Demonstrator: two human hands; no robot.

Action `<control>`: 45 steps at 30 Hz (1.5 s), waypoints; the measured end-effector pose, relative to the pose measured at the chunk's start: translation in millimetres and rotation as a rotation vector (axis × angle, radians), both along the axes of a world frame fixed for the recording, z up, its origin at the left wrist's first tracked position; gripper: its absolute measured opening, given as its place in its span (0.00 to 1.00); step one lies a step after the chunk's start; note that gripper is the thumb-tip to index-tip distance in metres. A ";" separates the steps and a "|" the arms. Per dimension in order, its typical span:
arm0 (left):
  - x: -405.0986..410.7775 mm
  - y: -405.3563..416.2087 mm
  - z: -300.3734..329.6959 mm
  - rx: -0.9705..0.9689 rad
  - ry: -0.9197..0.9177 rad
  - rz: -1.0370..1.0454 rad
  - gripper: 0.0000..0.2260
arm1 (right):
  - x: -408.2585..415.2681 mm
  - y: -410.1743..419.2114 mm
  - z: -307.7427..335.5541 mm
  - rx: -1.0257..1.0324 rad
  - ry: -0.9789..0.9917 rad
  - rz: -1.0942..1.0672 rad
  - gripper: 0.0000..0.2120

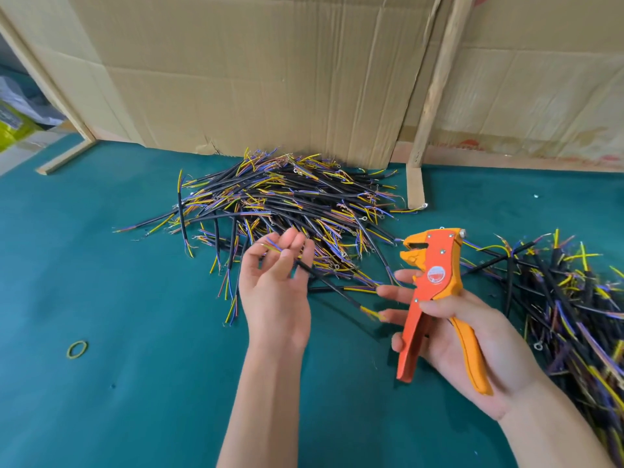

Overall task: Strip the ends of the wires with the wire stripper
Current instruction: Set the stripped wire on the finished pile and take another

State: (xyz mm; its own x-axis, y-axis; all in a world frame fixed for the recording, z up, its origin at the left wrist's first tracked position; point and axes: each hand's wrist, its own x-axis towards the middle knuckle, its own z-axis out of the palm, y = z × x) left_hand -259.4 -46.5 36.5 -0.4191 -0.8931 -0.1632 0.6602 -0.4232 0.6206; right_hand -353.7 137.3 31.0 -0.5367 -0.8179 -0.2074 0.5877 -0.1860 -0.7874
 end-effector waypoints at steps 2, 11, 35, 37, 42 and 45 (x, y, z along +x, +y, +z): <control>3.2 -5.4 -0.2 0.020 0.023 0.043 0.12 | -0.1 -0.2 0.0 -0.005 0.015 -0.002 0.27; -3.1 0.9 -5.5 -0.121 -0.104 0.013 0.12 | 0.5 -3.2 3.0 -0.067 -0.072 -0.064 0.30; -13.5 16.9 -8.1 -0.164 -0.176 0.224 0.16 | 3.7 0.9 8.8 -0.089 -0.128 -0.064 0.30; -13.5 14.1 -10.2 -0.176 -0.196 0.279 0.13 | 4.2 -1.1 9.0 -0.077 -0.088 -0.030 0.31; -15.7 15.6 -13.0 -0.203 -0.307 0.321 0.08 | 6.0 -2.5 5.6 -0.093 -0.093 0.005 0.30; -15.6 14.3 -14.6 -0.202 -0.329 0.341 0.06 | 4.3 -1.8 5.5 -0.121 -0.128 0.017 0.31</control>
